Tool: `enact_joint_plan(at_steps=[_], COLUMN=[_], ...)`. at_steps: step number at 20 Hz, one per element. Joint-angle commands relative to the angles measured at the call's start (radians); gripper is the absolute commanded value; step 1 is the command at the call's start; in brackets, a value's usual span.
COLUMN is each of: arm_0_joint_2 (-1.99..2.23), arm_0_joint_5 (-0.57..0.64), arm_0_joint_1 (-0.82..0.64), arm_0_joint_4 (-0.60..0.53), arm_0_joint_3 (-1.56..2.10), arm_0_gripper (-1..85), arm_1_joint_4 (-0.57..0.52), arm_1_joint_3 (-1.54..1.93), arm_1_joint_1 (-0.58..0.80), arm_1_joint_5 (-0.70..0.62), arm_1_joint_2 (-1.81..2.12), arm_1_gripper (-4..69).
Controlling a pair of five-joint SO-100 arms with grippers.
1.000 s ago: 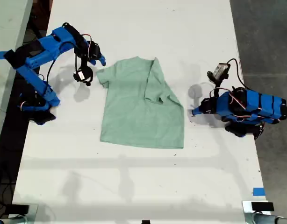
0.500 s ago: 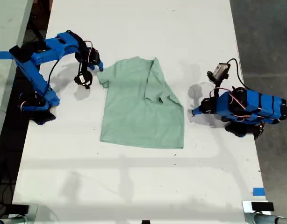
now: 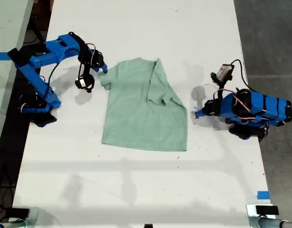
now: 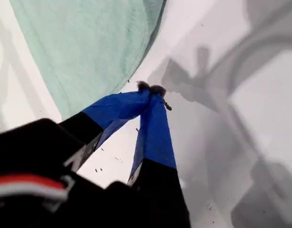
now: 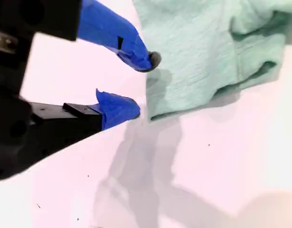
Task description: Fold t shirt
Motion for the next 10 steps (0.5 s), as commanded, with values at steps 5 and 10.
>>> enact_joint_plan(at_steps=[5, 10], arm_0_joint_2=[-0.143, -0.187], arm_0_joint_5=[-0.029, -0.051], arm_0_joint_1=[-0.014, 0.015], arm_0_joint_4=[-0.005, 0.087], arm_0_joint_3=[-0.049, -0.158], arm_0_gripper=[0.1, 0.0], arm_1_joint_4=[0.002, 0.002], arm_1_joint_3=[0.035, 0.035], arm_1_joint_1=[-0.012, -0.014], arm_1_joint_5=[-0.015, -0.015], arm_1_joint_2=[0.011, 0.011], arm_1_gripper=[-1.9, -1.9])
